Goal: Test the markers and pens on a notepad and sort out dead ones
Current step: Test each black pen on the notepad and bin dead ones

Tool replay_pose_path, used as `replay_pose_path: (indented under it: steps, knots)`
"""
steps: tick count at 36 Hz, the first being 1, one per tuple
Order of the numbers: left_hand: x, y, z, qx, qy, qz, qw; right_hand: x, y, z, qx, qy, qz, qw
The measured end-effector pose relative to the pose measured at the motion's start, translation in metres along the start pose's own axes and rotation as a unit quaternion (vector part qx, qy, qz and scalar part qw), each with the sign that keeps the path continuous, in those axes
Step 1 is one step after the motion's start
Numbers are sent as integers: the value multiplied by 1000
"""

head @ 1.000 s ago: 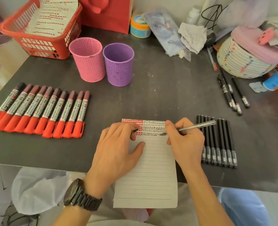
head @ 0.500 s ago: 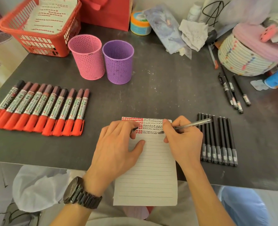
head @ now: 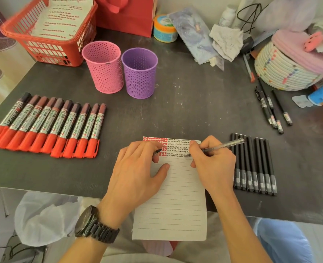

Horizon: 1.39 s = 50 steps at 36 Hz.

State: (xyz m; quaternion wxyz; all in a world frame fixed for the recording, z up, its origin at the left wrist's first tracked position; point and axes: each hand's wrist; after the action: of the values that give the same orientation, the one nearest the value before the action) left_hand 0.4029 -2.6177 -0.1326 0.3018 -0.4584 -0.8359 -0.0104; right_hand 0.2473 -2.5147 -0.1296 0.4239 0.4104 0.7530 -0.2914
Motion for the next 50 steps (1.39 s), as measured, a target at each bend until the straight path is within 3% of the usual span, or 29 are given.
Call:
replay_pose_path:
  steps: [39,46,50]
  knots:
    - [1,0,-2,-2,5,-8,1000,2,-1,-1,5,-2,-2,1000]
    - [2,1,-2,-7,9,-9,1000,-6,6,-6,63,-107,4,992]
    - [3,1,-2,-10,22,-18,1000,-14,14,-11,32,-143,-7,989]
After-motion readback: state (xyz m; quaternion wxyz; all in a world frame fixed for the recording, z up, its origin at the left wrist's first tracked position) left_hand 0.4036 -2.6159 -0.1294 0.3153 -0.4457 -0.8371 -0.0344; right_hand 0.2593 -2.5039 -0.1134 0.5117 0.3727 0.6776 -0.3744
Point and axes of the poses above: each hand's wrist, its own y-axis away from the middle knuckle, its own z-axis out of the palm, x = y × z, and after that the axes turned 3 degrees about z, right-handed
